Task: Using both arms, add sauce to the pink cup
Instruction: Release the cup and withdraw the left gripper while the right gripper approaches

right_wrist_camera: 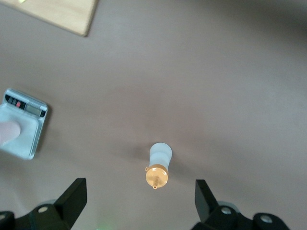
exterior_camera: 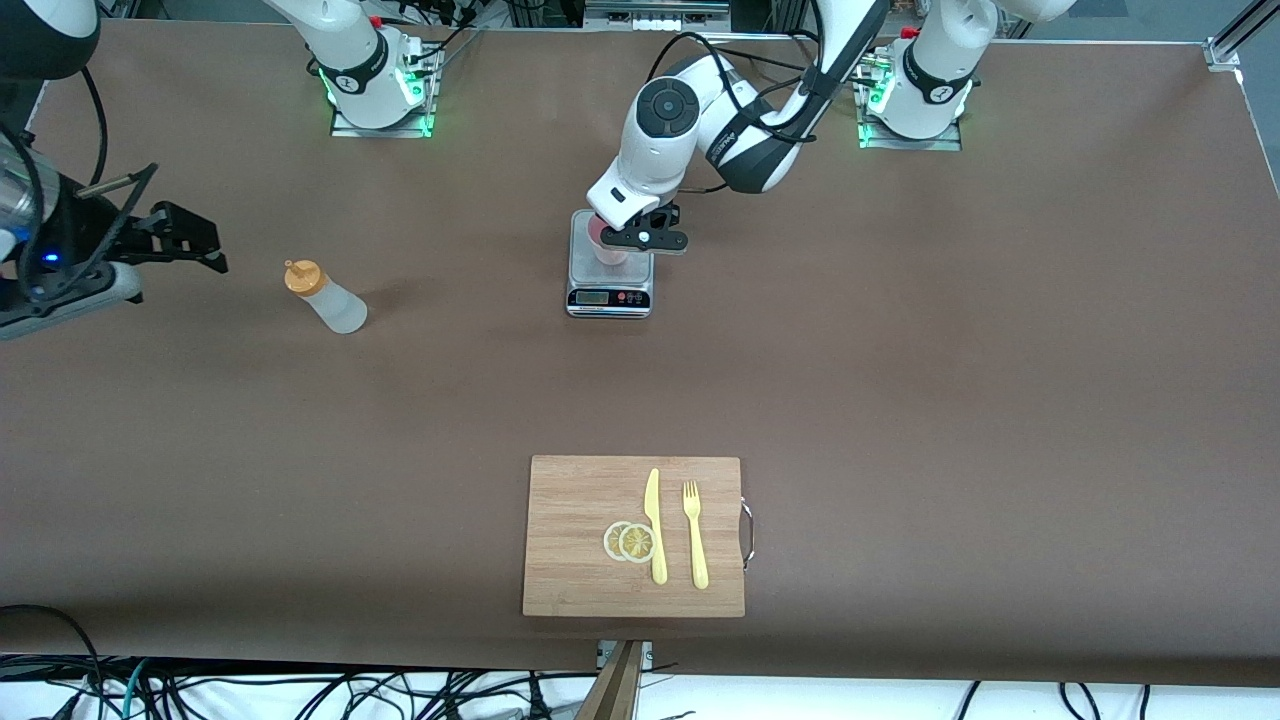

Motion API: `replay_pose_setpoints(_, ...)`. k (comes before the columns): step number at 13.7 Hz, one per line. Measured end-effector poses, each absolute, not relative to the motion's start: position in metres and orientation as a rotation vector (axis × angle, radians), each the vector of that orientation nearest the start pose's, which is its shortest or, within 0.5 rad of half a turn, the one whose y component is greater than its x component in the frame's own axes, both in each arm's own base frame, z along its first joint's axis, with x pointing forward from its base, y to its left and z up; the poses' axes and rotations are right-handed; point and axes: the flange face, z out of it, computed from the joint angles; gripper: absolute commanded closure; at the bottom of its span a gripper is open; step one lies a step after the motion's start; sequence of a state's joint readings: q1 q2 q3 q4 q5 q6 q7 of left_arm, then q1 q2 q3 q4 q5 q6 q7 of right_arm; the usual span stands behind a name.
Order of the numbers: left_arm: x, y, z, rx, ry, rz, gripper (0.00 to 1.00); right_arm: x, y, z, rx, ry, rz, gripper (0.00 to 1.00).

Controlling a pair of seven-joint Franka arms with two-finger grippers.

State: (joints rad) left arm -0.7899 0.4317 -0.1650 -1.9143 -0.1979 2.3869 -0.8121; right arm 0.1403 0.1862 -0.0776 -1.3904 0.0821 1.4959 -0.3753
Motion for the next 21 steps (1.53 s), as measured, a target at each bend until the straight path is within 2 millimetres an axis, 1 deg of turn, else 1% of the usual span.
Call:
replay_pose_setpoints(2,0.376,-0.518,0.288,-3.323,-0.033,0.189,0.00,0.600,0.052,0.588,-2.896,-0.827,0.112,0.00)
replay_pose_setpoints(3,0.382,-0.520,0.300,-3.335,-0.037,0.174,0.00,0.600,0.052,0.584,-2.842,-0.901,0.110,0.00)
replay_pose_setpoints(4,0.389,-0.520,0.317,-3.335,-0.038,0.178,0.00,0.601,0.050,0.581,-2.796,-0.973,0.104,0.00)
replay_pose_setpoints(5,0.396,-0.519,0.338,-3.326,-0.040,0.197,0.00,0.601,0.047,0.578,-2.756,-1.041,0.098,0.00)
replay_pose_setpoints(7,0.417,-0.508,0.394,-3.315,-0.061,0.223,0.00,0.602,0.035,0.567,-2.664,-1.125,0.079,0.00)
replay_pose_setpoints(8,0.430,-0.496,0.421,-3.316,-0.089,0.217,0.00,0.603,0.024,0.558,-2.616,-1.159,0.062,0.00)
replay_pose_setpoints(9,0.446,-0.480,0.445,-3.319,-0.135,0.202,0.00,0.603,0.010,0.547,-2.572,-1.203,0.052,0.00)
replay_pose_setpoints(10,0.464,-0.457,0.466,-3.320,-0.186,0.182,0.00,0.603,-0.005,0.534,-2.525,-1.251,0.045,0.00)
replay_pose_setpoints(12,0.498,-0.401,0.497,-3.320,-0.210,0.154,0.00,0.599,-0.034,0.509,-2.404,-1.334,0.014,0.00)
replay_pose_setpoints(14,0.527,-0.337,0.520,-3.313,-0.169,0.152,0.00,0.594,-0.066,0.483,-2.269,-1.436,-0.036,0.00)
replay_pose_setpoints(15,0.539,-0.301,0.530,-3.307,-0.140,0.161,0.00,0.590,-0.083,0.469,-2.203,-1.490,-0.061,0.00)
replay_pose_setpoints(17,0.557,-0.232,0.550,-3.287,-0.052,0.189,0.00,0.581,-0.117,0.441,-2.072,-1.579,-0.127,0.00)
replay_pose_setpoints(18,0.564,-0.200,0.562,-3.255,0.012,0.182,0.00,0.575,-0.135,0.423,-1.993,-1.614,-0.180,0.00)
replay_pose_setpoints(19,0.567,-0.175,0.574,-3.220,0.073,0.173,0.00,0.568,-0.153,0.402,-1.910,-1.640,-0.239,0.00)
replay_pose_setpoints(20,0.568,-0.157,0.584,-3.190,0.130,0.175,0.00,0.560,-0.170,0.379,-1.820,-1.656,-0.295,0.00)
replay_pose_setpoints(21,0.569,-0.143,0.593,-3.175,0.172,0.180,0.00,0.552,-0.185,0.353,-1.735,-1.656,-0.346,0.00)
